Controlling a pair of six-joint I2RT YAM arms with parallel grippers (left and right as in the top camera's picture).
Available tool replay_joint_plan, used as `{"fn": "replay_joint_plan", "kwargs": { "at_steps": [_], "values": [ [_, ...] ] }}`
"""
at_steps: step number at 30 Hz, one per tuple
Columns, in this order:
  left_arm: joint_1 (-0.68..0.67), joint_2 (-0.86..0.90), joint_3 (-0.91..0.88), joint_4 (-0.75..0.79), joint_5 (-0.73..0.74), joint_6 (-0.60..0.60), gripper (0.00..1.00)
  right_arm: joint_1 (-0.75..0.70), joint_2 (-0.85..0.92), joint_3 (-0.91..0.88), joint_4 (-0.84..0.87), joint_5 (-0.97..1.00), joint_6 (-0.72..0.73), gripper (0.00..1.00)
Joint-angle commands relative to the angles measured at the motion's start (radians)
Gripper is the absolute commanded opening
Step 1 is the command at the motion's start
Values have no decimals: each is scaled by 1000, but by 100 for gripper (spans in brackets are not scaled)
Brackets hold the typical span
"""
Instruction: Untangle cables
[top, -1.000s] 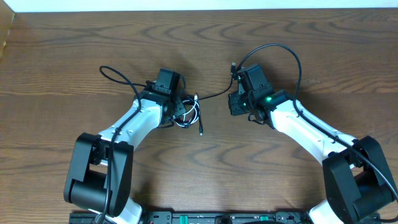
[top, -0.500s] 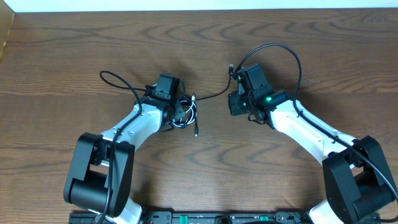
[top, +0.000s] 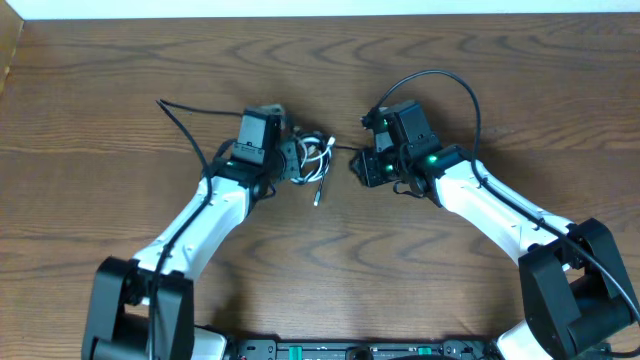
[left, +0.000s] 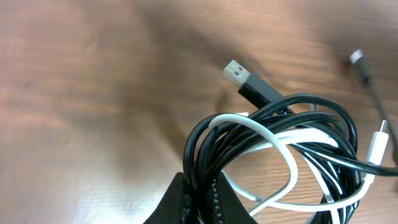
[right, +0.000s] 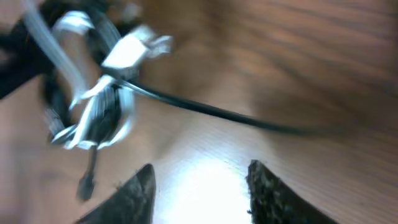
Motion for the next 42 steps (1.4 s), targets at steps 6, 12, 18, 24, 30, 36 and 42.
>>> {"fn": "replay_joint_plan", "kwargs": {
  "at_steps": [6, 12, 18, 24, 30, 36, 42],
  "values": [
    [5, -10, 18, 69, 282, 284, 8, -67, 11, 3, 105, -296, 31, 60],
    [6, -2, 11, 51, 304, 357, 7, -110, 11, 3, 186, -291, 88, 70],
    [7, -2, 11, 60, 433, 432, 7, -118, 11, 3, 132, -244, 88, 66],
    [7, -2, 11, 55, 530, 544, 7, -140, 11, 3, 122, -245, 148, 61],
    [7, -2, 7, 47, 530, 563, 7, -238, 11, 3, 105, -245, 169, 52],
    [7, -2, 7, 48, 544, 563, 7, -286, 11, 3, 26, -245, 192, 47],
    [7, -2, 7, 57, 571, 563, 7, -279, 11, 2, 0, -246, 193, 46]
  ]
}}
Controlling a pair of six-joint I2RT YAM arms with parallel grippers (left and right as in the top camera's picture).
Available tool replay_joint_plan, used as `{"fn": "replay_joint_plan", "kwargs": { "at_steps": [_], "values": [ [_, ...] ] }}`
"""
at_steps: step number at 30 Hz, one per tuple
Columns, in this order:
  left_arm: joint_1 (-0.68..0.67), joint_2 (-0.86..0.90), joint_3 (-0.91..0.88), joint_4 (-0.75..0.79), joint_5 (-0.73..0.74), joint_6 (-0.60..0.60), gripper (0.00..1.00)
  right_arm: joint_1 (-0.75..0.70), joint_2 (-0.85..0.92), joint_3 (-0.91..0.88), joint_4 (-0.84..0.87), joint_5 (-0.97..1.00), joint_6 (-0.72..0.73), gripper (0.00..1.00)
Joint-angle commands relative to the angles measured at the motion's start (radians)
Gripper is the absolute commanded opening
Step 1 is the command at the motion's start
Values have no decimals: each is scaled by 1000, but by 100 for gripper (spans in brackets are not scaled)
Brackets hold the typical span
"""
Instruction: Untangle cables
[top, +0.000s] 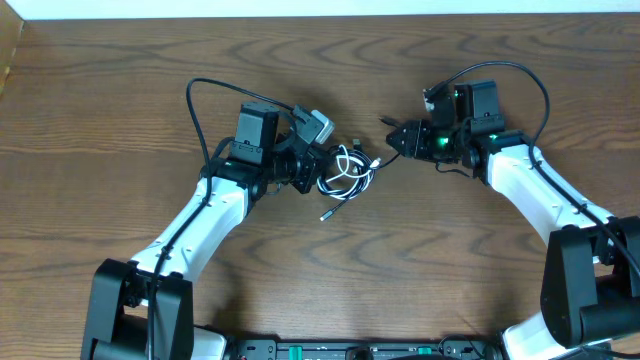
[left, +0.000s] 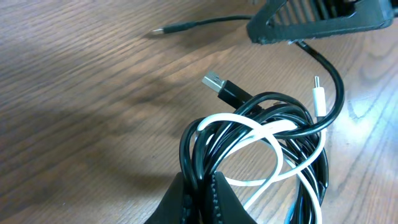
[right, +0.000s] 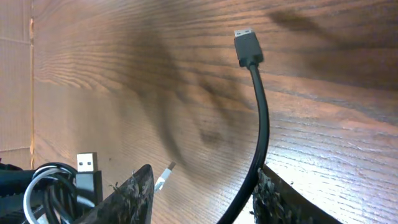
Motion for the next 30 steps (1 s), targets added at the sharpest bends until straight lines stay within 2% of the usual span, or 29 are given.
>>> {"fn": "replay_joint_plan", "kwargs": {
  "at_steps": [1, 9, 10, 15, 19, 21, 30],
  "values": [
    [3, 1, 6, 5, 31, 17, 7, 11, 11, 2, 0, -6, 31, 44],
    [3, 1, 6, 18, 15, 16, 8, 11, 11, 3, 4, -7, 185, 3],
    [3, 2, 6, 19, 15, 16, 7, 11, 11, 3, 5, -7, 188, 1],
    [3, 2, 6, 62, 0, -59, 7, 16, 11, 2, 17, -33, 231, 1],
    [3, 2, 6, 84, -226, -296, 7, 35, 11, 3, 79, -121, 232, 1],
    [3, 3, 4, 83, -314, -376, 7, 47, 11, 3, 90, -122, 235, 1],
    [-19, 4, 0, 92, -319, -404, 7, 137, 11, 3, 167, 18, 356, 1]
  ]
}}
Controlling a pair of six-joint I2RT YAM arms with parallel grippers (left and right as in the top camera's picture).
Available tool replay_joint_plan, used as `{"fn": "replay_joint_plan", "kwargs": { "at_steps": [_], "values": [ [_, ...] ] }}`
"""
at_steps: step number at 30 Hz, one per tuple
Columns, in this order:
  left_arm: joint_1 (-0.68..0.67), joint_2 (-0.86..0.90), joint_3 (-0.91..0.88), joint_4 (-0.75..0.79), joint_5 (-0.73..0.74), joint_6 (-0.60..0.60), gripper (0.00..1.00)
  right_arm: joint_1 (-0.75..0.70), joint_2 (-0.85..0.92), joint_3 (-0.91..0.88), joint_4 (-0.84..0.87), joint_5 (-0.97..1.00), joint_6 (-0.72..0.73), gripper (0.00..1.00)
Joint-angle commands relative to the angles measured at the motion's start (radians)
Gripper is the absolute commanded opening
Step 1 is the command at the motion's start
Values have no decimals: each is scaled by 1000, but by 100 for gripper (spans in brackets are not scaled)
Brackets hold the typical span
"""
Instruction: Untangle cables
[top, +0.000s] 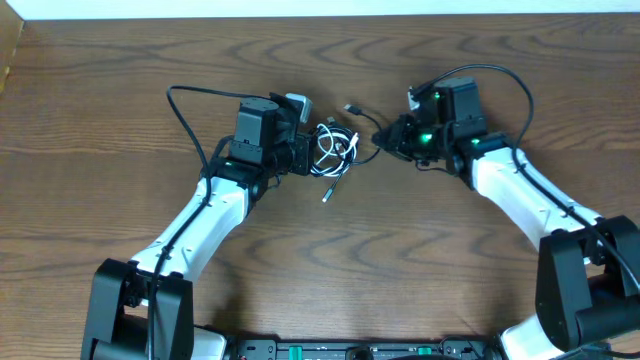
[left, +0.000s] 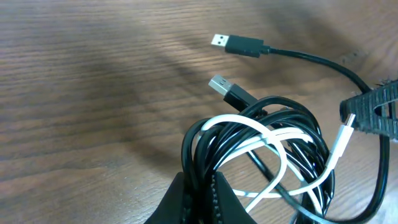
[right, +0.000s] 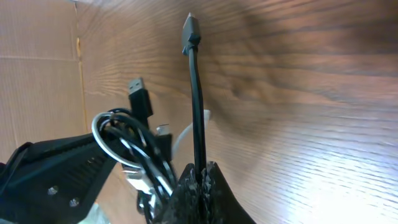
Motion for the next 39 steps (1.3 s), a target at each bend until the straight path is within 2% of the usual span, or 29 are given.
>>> {"fn": "replay_joint_plan", "kwargs": {
  "at_steps": [1, 5, 9, 14, 18, 23, 29, 36, 39],
  "values": [
    [-18, 4, 0, 12, -27, -43, 8, 48, 11, 3, 67, 58, 85, 1],
    [-19, 4, 0, 13, -28, -63, 7, 78, 11, 3, 209, 58, 200, 1],
    [-19, 4, 0, 13, -31, -132, 8, 116, 11, 3, 276, 164, 208, 1],
    [-18, 4, 0, -6, -105, -225, 7, 188, 11, 3, 334, 386, 93, 1],
    [-18, 4, 0, -23, -160, -288, 7, 234, 11, 3, 408, 397, -11, 1],
    [-18, 4, 0, -29, -161, -301, 8, 268, 11, 3, 345, 397, -20, 1],
    [-18, 4, 0, -55, -160, -395, 8, 291, 11, 3, 227, 404, -21, 1],
    [-18, 4, 0, -45, -56, -394, 7, 362, 25, -1, 185, 546, -107, 1],
    [-15, 4, 0, -45, -55, -394, 8, 382, 25, -1, 184, 622, -107, 1]
  ]
}}
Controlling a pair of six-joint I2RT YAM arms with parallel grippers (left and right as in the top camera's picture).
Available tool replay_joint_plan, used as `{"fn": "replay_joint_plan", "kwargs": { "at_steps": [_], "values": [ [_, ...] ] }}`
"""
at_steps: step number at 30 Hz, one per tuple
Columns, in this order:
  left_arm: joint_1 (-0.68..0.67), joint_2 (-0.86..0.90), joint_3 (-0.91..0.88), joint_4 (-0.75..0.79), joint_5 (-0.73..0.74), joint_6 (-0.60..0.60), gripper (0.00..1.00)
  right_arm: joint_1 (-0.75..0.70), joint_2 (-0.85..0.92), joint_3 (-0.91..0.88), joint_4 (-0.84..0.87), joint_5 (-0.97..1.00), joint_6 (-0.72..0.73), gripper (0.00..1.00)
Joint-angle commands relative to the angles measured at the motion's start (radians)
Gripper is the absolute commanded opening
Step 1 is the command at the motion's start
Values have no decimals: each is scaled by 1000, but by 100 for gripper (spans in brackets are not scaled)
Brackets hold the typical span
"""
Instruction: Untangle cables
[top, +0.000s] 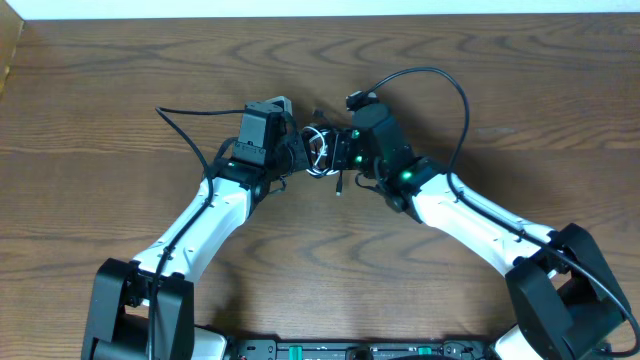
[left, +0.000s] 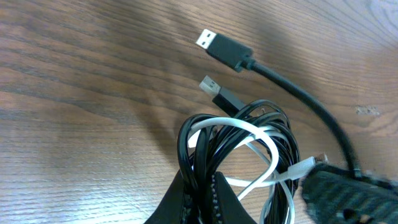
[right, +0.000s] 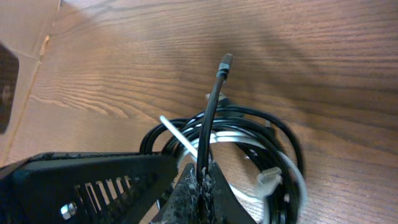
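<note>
A tangled bundle of black and white cables (top: 320, 150) sits at the table's middle. My left gripper (top: 296, 152) is shut on the bundle's black coils (left: 236, 143), as the left wrist view of that gripper (left: 200, 186) shows. My right gripper (right: 202, 180) is shut on a single black cable (right: 211, 118) that rises to a plug (right: 225, 61). In the overhead view the right gripper (top: 338, 160) is pressed against the bundle, right next to the left one. A black USB plug (left: 214, 43) and a second USB plug (left: 211, 87) stick out of the coils, and a white plug (left: 305, 165) lies among them.
The brown wooden table (top: 120, 60) stretches out on all sides. A black lead (top: 440, 80) arcs above the right arm and another lead (top: 180, 125) trails off the left arm. A loose plug end (top: 338, 186) hangs just below the bundle.
My right gripper, still shut on the black cable, has moved left from beside the bundle to right against it. The left gripper and bundle sit slightly further left.
My left gripper stayed shut on the bundle throughout. The right gripper was first open close to the bundle, then open further right with a black USB cable between its fingers. Then it was shut on that cable, and now it holds it at the bundle.
</note>
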Motion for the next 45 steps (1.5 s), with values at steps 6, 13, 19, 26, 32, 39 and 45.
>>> {"fn": "replay_joint_plan", "kwargs": {
  "at_steps": [6, 13, 19, 26, 32, 39, 45],
  "values": [
    [-3, 4, 0, 13, 47, -8, 8, 31, 21, 0, 3, 155, -79, 11],
    [-3, 4, 0, 39, 161, 161, 8, -55, -37, 18, -3, -157, -249, 29],
    [-3, 4, 0, 42, 209, 298, 7, -186, -90, 18, -47, -412, -249, 37],
    [-3, 4, 0, 35, 273, 449, 8, -363, -95, 18, -73, -645, -249, 39],
    [-3, 4, 0, 35, 366, 506, 7, -447, -93, 16, -167, -597, -249, 40],
    [-3, 4, 0, 34, 392, 520, 8, -453, -93, 16, -197, -459, -248, 48],
    [-3, 4, 0, 34, 467, 559, 7, -457, -90, 16, -299, -211, -249, 55]
  ]
}}
